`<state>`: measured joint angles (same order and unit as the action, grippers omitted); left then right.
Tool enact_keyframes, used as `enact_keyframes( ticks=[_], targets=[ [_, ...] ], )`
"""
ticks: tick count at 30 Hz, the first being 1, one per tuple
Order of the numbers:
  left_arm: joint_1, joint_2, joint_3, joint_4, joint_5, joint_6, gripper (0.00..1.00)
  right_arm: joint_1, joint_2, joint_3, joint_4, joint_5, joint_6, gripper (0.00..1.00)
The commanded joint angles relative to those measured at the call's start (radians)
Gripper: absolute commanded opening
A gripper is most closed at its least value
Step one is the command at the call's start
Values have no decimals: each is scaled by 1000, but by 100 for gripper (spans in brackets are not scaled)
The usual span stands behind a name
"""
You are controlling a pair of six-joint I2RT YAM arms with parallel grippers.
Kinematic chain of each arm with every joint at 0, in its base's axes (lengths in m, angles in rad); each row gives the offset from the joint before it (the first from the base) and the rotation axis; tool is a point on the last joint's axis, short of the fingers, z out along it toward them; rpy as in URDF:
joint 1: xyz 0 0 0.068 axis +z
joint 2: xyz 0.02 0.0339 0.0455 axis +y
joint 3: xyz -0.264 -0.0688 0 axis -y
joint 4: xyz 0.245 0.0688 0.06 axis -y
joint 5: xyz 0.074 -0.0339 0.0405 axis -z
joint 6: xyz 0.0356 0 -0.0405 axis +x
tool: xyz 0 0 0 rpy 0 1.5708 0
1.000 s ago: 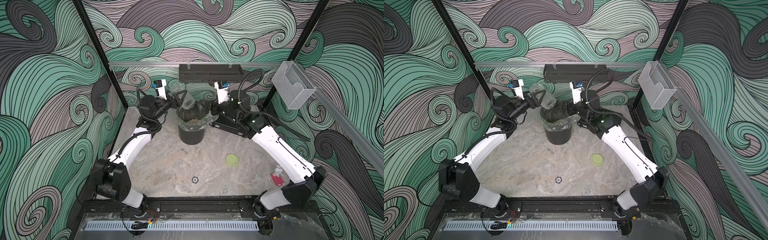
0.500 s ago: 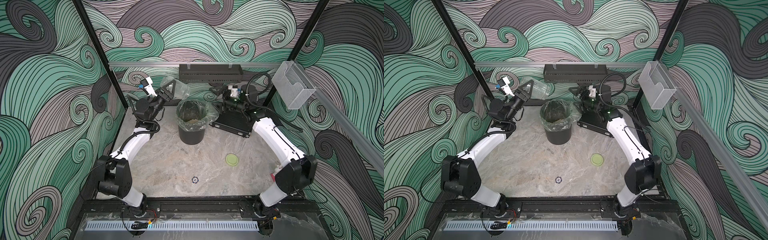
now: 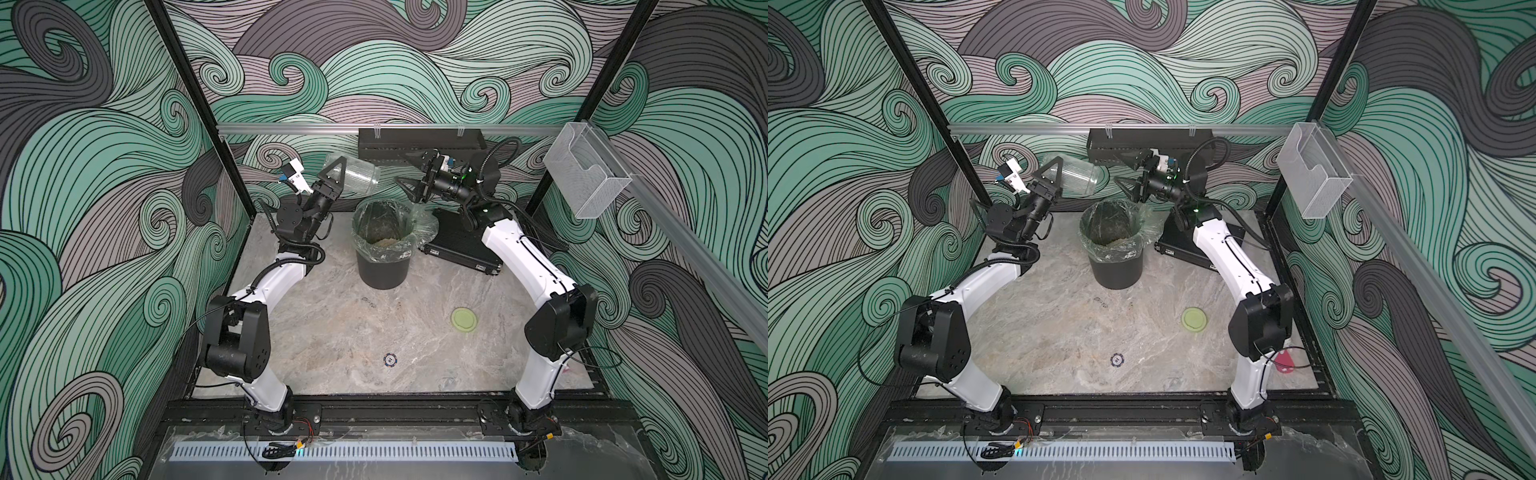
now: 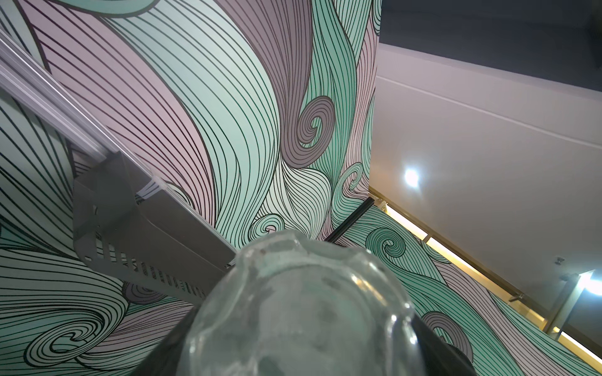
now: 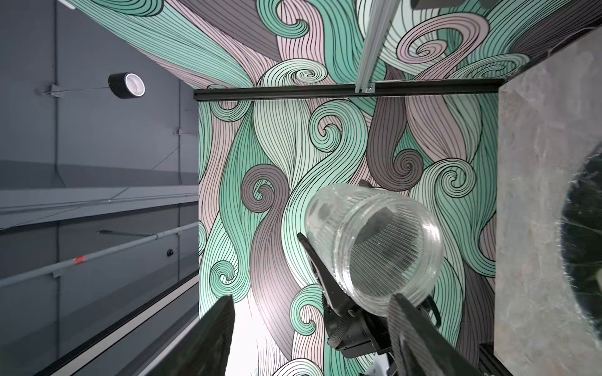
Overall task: Empty expired oatmeal from jars
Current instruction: Place the jar at the center of the board.
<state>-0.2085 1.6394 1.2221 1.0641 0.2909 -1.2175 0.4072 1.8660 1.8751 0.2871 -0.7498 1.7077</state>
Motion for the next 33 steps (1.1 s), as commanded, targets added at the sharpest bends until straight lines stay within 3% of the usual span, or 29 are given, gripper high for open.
enact_keyframes(
  ticks=[1,17,33],
  targets=[
    [5,0,26,154,-34,-66,28,18,44,55,46,-33,39,74],
    [5,5,9,134,-39,-108,28,70,187,260,-4,-42,60,59],
    [5,-29,-22,-1,-96,-140,29,92,203,265,-89,-49,17,34]
  ],
)
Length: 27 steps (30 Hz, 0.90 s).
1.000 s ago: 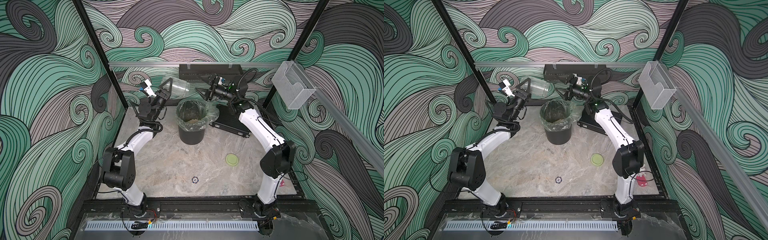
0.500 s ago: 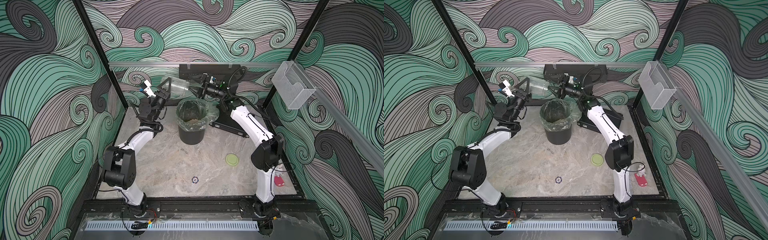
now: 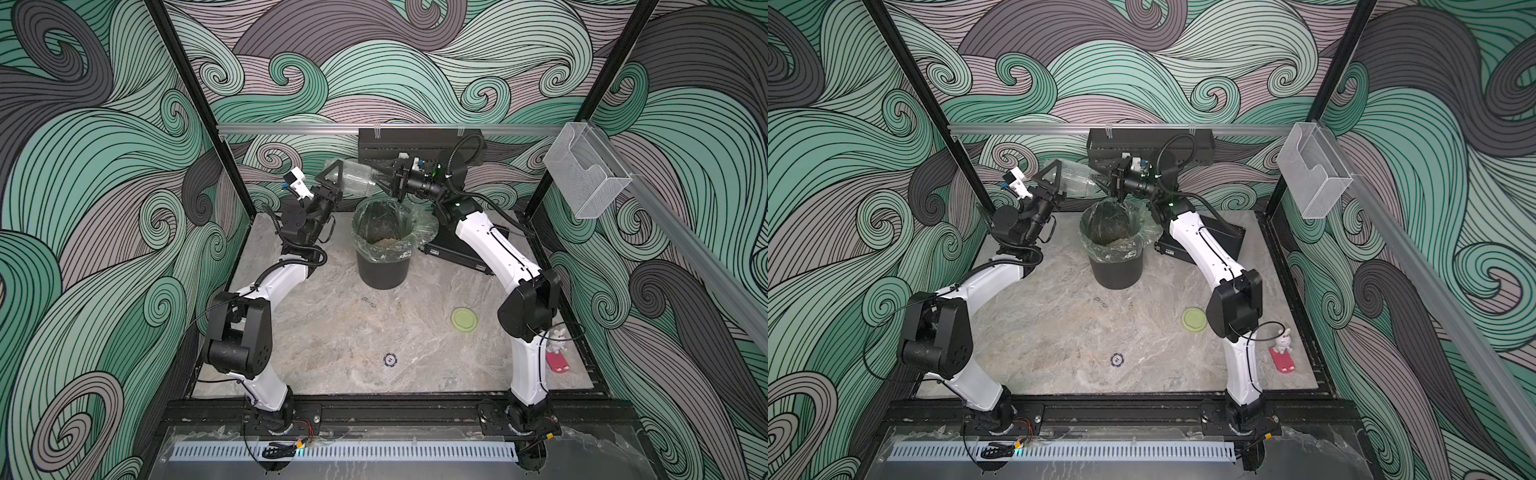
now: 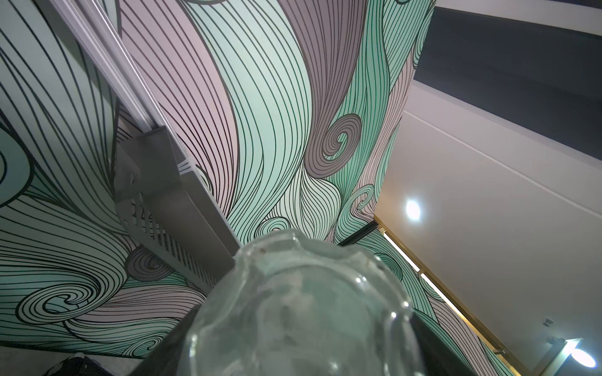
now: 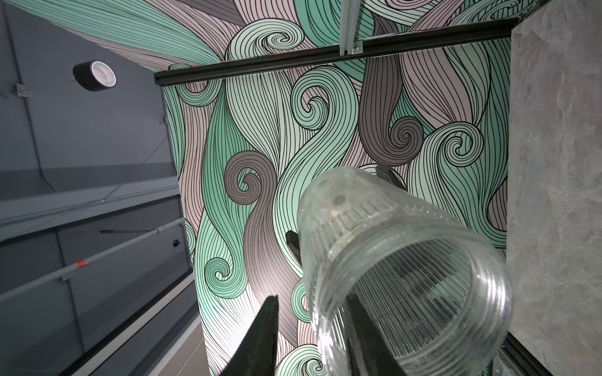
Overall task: Empty expired oatmeal from jars
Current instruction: Place the jar at the center of the board.
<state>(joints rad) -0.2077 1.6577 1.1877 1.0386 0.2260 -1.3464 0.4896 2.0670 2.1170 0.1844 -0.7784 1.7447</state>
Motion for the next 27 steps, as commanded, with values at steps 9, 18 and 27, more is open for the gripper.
enact_keyframes(
  ticks=[9,18,27],
  targets=[
    [4,-57,-3,29,-67,-59,28,15,27,49,11,-31,-47,31],
    [4,-69,-17,33,-63,-69,28,21,49,99,-35,-24,-96,39],
    [4,-56,-11,51,-53,-101,27,24,50,85,-30,-21,-115,43]
  ],
)
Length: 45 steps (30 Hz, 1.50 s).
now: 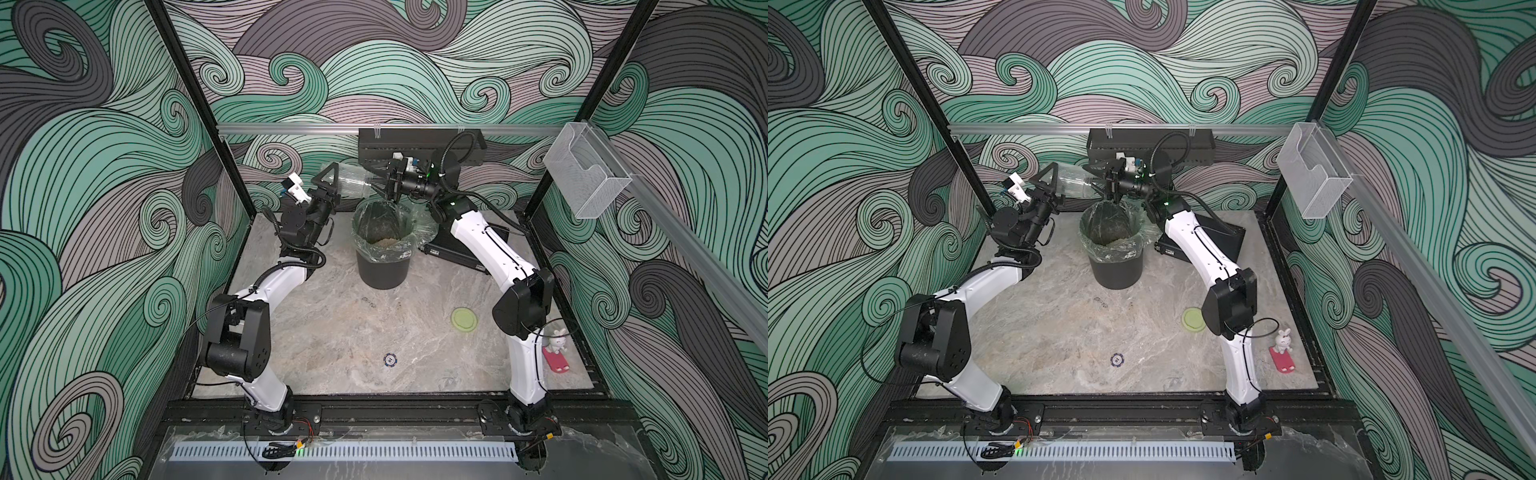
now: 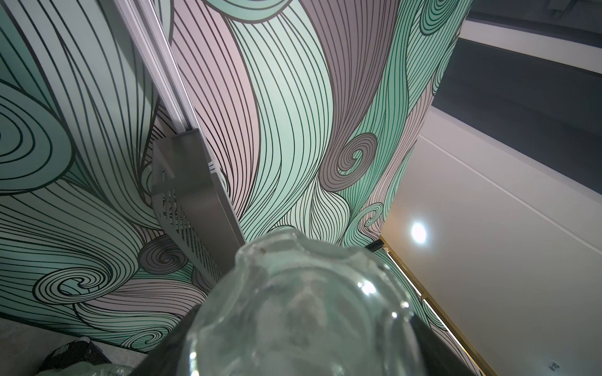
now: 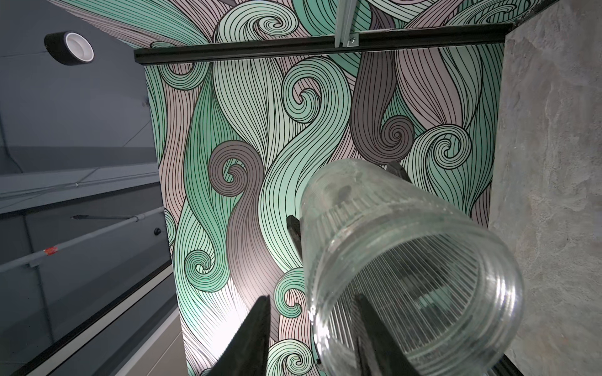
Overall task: Empty expired oatmeal from jars
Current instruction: Place the jar at the center of the board.
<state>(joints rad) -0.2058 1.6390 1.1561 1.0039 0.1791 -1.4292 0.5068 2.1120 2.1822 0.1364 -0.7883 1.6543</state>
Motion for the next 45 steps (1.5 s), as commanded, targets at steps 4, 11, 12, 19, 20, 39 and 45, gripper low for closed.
enact_keyframes(
  ticks=[4,11,12,19,20,39,45],
  targets=[
    [1,-33,16,93,8,-30,27,10,20,50,13,-10,-32,43],
    [1,-31,7,93,26,-30,29,15,47,86,8,-15,-20,31],
    [1,-33,7,95,27,-29,29,16,53,94,9,-16,-18,27],
    [0,-38,13,82,33,-30,38,21,66,116,15,-17,-11,1],
    [1,-42,9,82,28,-30,47,21,64,115,15,-17,-13,0],
    [13,-109,-45,66,-53,17,99,6,-20,53,25,52,-49,0],
    [35,-163,-61,19,-36,40,99,-20,-78,16,6,68,-71,0]
  ],
)
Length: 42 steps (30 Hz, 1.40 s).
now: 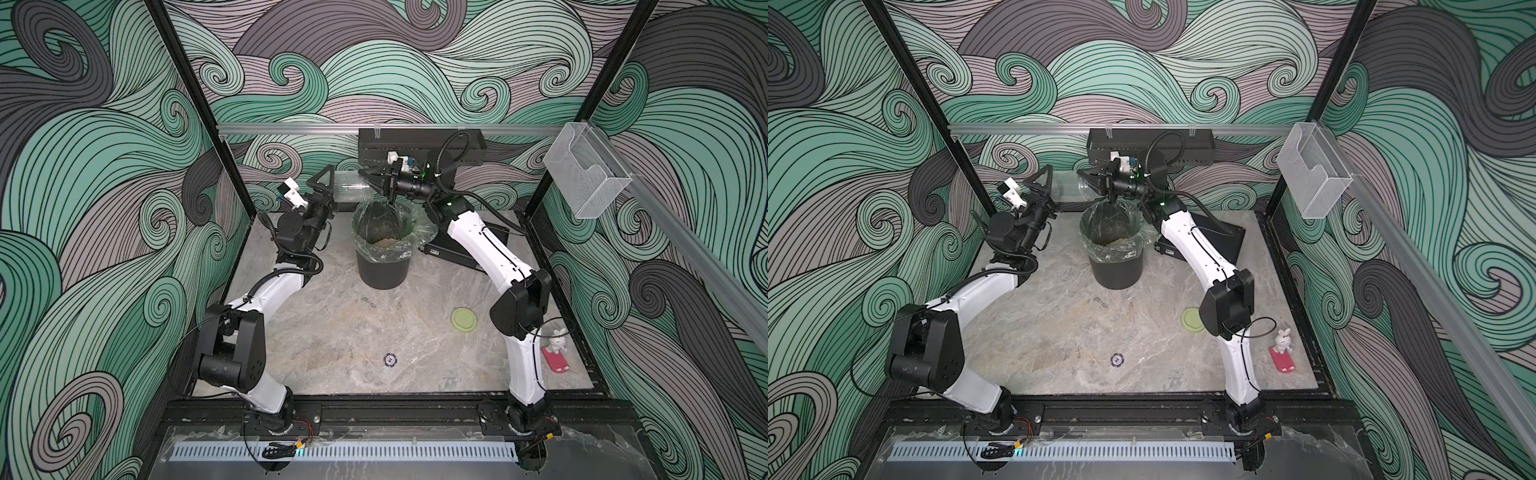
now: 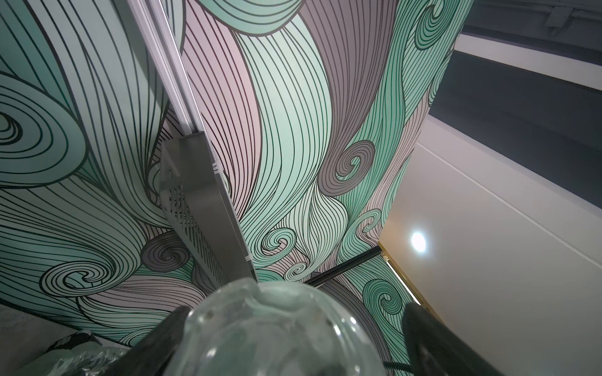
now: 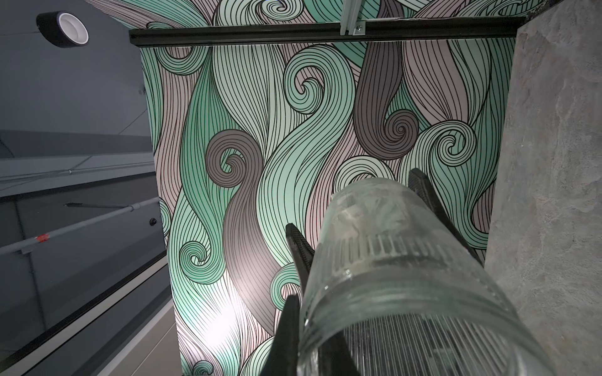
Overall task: Empty expired oatmeal from jars
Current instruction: Place the jar at the center of the board.
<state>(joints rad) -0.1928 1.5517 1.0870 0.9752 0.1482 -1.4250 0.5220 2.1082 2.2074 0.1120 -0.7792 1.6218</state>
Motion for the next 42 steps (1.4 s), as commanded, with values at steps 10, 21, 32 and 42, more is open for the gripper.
enact_keyframes(
  ticks=[10,21,32,42],
  targets=[
    [38,-255,-44,-256,81,231,99,-97,-241,-129,-98,70,-167,0],
    [38,-398,-27,-689,263,600,98,-187,-536,-204,-625,164,-618,0],
    [-10,-483,-61,-985,464,1020,99,-197,-723,-229,-1189,479,-1043,0],
    [-197,-545,-187,-1114,439,1371,99,-168,-806,-480,-1325,639,-1163,0]
  ],
)
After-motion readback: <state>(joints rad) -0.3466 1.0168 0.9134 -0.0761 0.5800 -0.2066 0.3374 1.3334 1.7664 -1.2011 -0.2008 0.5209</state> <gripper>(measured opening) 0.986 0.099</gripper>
